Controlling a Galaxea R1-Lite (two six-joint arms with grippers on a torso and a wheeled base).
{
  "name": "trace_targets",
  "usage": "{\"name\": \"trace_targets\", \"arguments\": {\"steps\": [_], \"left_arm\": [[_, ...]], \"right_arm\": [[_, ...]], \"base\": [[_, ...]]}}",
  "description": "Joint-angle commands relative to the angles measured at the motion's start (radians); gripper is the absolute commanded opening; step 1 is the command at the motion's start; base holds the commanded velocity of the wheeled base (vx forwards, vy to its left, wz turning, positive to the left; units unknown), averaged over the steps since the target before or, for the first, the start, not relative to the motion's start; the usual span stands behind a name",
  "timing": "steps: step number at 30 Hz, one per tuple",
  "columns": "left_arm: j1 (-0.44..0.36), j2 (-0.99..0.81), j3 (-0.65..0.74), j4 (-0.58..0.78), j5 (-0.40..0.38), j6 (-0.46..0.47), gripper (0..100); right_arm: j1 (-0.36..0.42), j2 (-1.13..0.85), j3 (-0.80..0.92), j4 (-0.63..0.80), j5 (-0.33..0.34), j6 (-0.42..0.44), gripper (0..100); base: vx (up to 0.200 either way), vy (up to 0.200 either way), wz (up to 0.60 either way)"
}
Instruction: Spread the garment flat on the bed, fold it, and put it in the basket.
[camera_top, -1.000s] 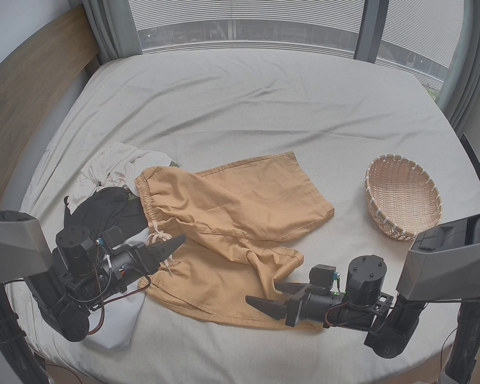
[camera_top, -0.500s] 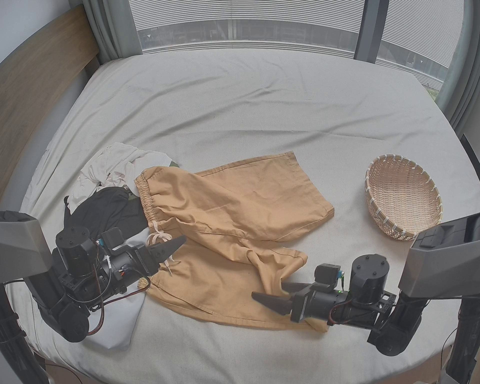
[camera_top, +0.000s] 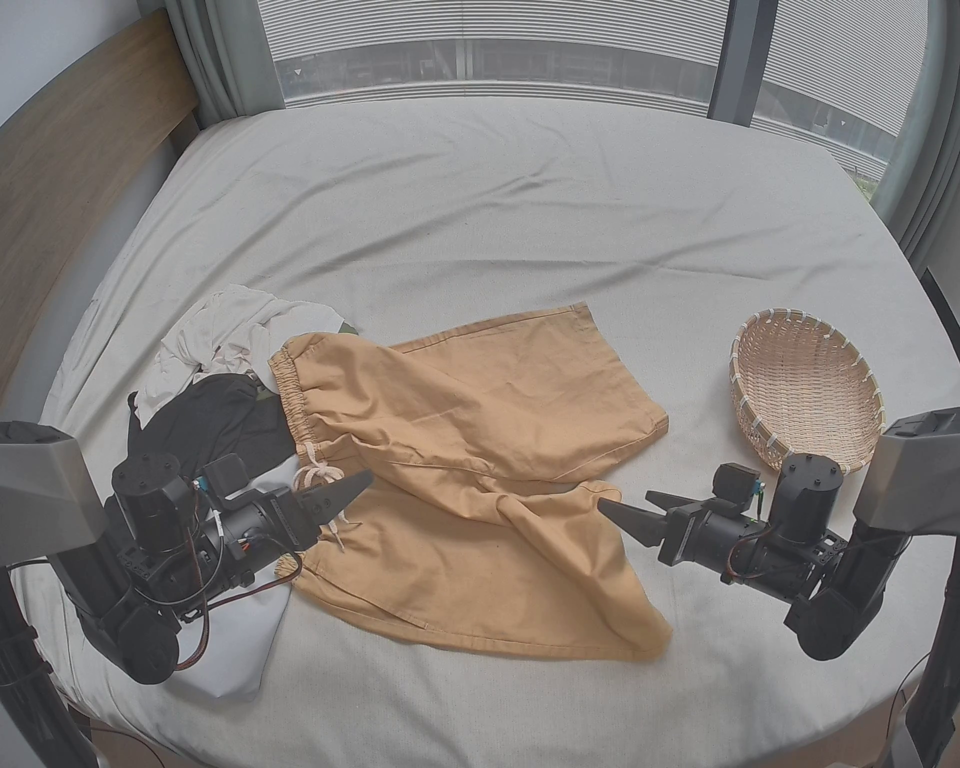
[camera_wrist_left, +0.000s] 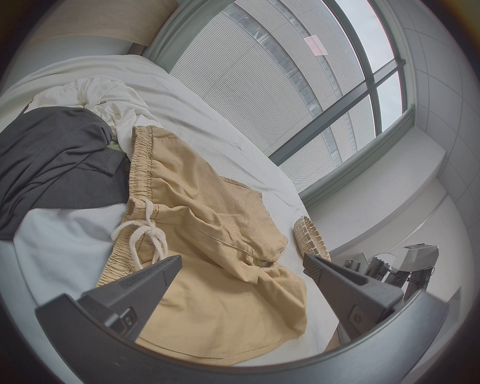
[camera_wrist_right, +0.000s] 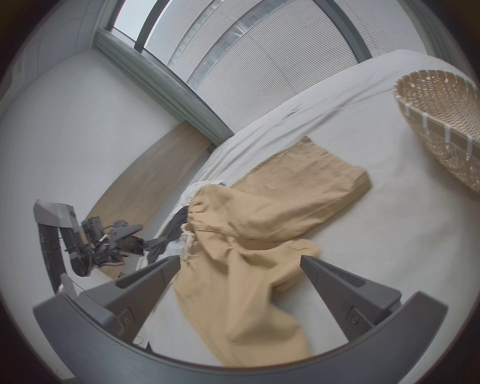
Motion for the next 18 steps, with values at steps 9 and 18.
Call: {"name": "trace_targets", "arguments": {"steps": [9, 18], "left_arm": [[-0.004, 0.003, -0.005, 0.0, 0.003, 0.0, 100], [-0.001, 0.003, 0.001, 0.0, 0.003, 0.0, 100]], "right_arm": [[-0.107, 0.141, -0.006, -0.002, -0.014, -0.096, 100], [-0.022, 0.168, -0.079, 0.0, -0.014, -0.108, 100]], "base": [[0.0, 0.0, 0.0], [0.0, 0.0, 0.0]]}}
